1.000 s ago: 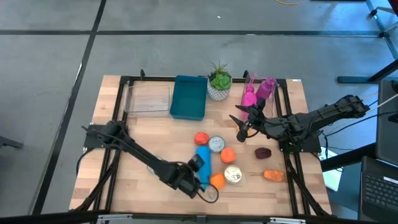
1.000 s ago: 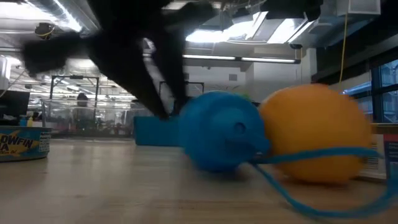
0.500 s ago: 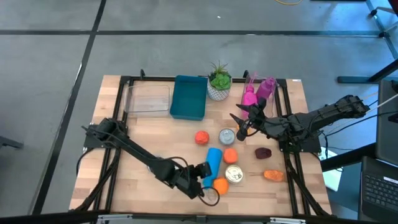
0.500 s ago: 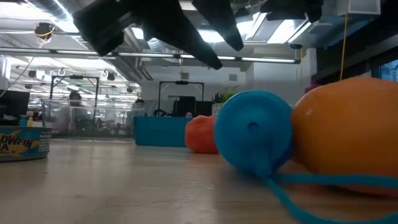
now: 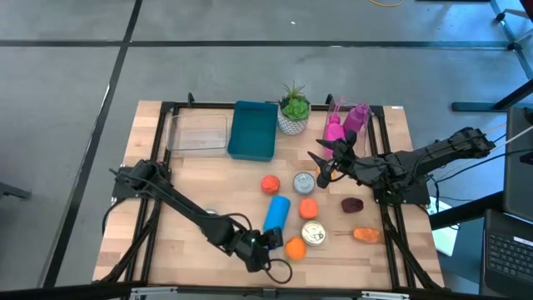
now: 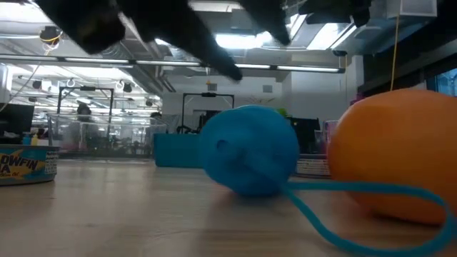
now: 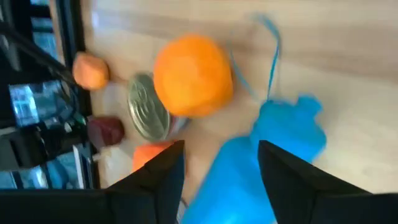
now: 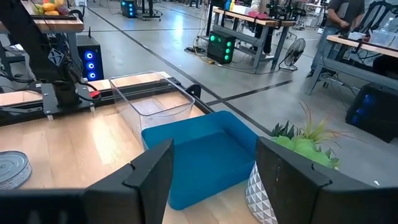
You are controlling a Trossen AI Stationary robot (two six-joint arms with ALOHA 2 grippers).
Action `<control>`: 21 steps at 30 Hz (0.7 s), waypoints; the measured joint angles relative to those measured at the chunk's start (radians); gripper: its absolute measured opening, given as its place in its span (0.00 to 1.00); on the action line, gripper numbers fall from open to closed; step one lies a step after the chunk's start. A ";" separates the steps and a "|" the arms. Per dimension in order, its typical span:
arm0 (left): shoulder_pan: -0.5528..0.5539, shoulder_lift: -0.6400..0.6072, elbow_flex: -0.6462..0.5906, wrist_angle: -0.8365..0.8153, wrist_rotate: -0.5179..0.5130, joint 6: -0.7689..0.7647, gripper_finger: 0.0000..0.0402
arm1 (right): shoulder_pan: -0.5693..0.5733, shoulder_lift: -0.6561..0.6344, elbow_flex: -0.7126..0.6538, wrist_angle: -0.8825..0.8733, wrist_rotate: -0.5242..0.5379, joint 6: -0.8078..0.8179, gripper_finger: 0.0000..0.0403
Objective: Pick & Place Food Item
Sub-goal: Put the blue water bottle into the right transparent bin
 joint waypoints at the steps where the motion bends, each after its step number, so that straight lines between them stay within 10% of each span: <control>1: -0.006 -0.001 0.000 -0.003 0.003 0.003 0.51 | 0.000 0.000 0.000 0.000 0.000 0.002 0.55; 21: -0.038 0.061 -0.003 -0.115 0.013 -0.003 0.56 | 0.000 0.000 0.000 0.000 -0.001 0.037 0.55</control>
